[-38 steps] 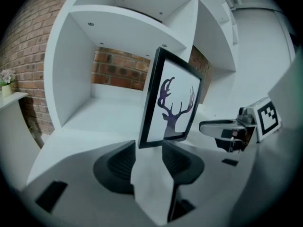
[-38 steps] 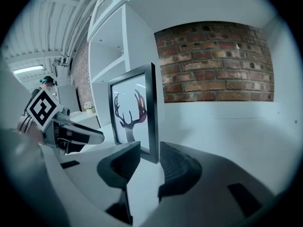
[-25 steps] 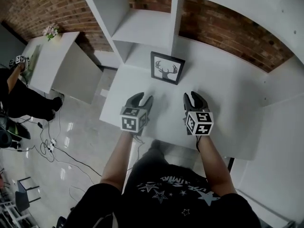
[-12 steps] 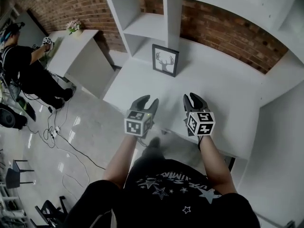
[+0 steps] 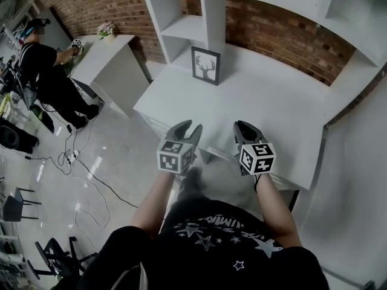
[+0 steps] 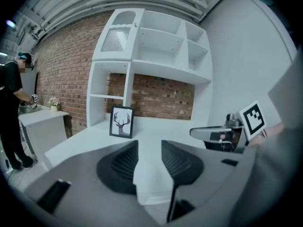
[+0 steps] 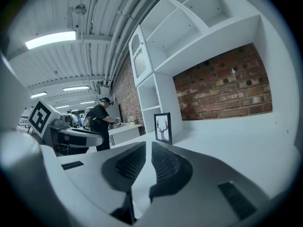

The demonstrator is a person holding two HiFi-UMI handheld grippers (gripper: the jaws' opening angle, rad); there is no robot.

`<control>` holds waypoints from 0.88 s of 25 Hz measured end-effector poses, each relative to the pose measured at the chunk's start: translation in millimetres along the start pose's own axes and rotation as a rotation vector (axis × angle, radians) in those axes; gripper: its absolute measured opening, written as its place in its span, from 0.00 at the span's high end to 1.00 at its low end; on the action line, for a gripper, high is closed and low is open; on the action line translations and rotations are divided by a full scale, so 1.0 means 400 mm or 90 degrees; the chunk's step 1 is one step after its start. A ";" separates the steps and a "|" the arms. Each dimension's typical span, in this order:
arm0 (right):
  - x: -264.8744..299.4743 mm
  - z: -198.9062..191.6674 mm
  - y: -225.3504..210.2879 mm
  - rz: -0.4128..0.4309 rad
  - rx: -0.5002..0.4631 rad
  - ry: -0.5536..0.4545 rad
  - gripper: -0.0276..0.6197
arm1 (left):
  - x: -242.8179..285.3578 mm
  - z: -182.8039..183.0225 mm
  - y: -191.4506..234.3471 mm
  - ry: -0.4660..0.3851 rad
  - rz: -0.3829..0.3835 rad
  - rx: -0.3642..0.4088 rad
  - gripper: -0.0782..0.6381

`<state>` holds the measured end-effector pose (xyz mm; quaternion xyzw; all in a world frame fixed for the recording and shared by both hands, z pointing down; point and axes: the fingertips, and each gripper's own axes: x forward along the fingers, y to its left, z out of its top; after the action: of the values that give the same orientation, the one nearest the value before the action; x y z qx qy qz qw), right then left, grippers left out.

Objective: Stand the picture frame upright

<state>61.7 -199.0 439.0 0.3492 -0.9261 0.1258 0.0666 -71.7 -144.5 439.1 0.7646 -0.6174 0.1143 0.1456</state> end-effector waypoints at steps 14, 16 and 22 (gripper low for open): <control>-0.130 -0.092 0.130 0.092 0.027 0.021 0.93 | -0.228 -0.124 -0.065 0.001 0.081 -0.039 0.84; -0.133 -0.099 0.144 0.099 0.029 0.024 0.93 | -0.259 -0.145 -0.058 0.003 0.092 -0.050 0.85; -0.126 -0.134 0.215 0.125 0.010 0.049 0.93 | -0.364 -0.202 -0.035 0.005 0.129 -0.073 0.85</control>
<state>44.4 -90.0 463.8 0.2524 -0.9516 0.1526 0.0867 -88.5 20.3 461.6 0.6884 -0.6962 0.0961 0.1794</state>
